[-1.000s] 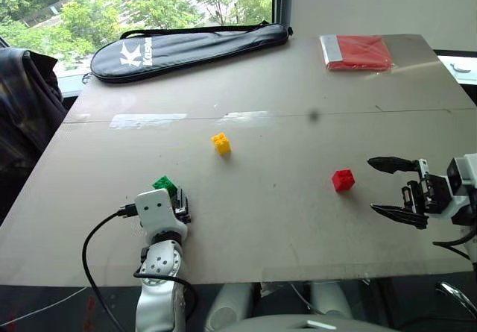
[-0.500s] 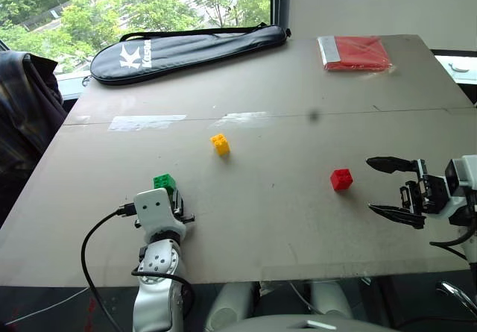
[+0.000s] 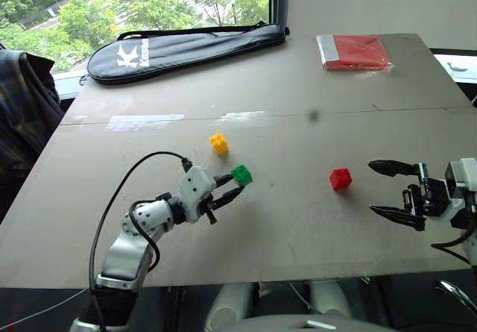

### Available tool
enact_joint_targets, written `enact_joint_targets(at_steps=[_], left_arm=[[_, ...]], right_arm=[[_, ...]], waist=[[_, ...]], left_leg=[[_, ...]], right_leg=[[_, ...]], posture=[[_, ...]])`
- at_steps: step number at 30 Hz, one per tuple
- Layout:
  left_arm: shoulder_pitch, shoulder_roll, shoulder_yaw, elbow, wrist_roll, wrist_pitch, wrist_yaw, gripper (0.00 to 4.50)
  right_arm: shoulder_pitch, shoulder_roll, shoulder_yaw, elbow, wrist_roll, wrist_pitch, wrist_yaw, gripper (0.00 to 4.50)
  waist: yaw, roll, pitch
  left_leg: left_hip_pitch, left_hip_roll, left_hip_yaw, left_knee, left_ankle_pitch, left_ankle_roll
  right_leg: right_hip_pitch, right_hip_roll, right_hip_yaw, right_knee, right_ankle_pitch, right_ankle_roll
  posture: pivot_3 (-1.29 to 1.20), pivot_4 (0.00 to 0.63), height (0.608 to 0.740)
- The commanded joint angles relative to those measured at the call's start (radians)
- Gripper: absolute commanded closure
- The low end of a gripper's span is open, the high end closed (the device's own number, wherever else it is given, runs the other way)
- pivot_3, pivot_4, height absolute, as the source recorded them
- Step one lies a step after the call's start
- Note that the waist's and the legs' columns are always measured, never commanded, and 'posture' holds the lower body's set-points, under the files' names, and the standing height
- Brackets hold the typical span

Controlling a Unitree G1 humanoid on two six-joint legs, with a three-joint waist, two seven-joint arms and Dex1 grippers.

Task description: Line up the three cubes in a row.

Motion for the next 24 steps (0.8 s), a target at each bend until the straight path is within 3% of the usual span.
enact_joint_targets(at_steps=[1, 6, 13, 24], left_arm=[[-0.117, -0.017, -0.093, 0.056, -0.011, -0.009, -0.111, 3.35], [-0.31, -0.084, -0.213, 0.242, 0.047, -0.048, -0.203, 3.35], [-0.502, -0.204, -0.291, 0.551, 0.139, -0.188, -0.237, 3.35], [-0.578, -0.3, -0.294, 0.71, 0.195, -0.271, -0.227, 3.35]], right_arm=[[0.006, -0.012, -0.041, -0.016, -0.007, -0.005, -0.002, 0.0], [0.032, -0.003, -0.055, -0.027, -0.029, -0.013, -0.03, 0.0], [0.07, -0.001, -0.07, -0.011, -0.071, -0.039, -0.063, 0.0], [0.1, -0.008, -0.096, -0.013, -0.097, -0.061, -0.084, 0.0]], waist=[[0.002, 0.0, 0.0], [0.0, -0.001, 0.001], [-0.004, -0.003, 0.002], [-0.004, -0.004, 0.002]], left_leg=[[0.0, 0.0, 0.0, 0.0, 0.0, 0.0], [0.0, -0.001, -0.001, 0.0, 0.0, 0.0], [-0.001, -0.001, 0.0, 0.0, 0.001, -0.002], [-0.001, -0.001, 0.0, 0.0, 0.001, -0.002]], right_leg=[[0.0, 0.0, 0.0, 0.0, 0.0, 0.0], [0.0, 0.0, 0.0, 0.0, 0.0, 0.0], [0.0, 0.0, 0.0, 0.0, 0.0, 0.0], [-0.001, 0.0, 0.0, 0.001, 0.0, 0.001]], posture=[[0.0, 0.15, 0.732], [0.0, 0.15, 0.732], [0.0, 0.15, 0.732], [0.0, 0.15, 0.732]])
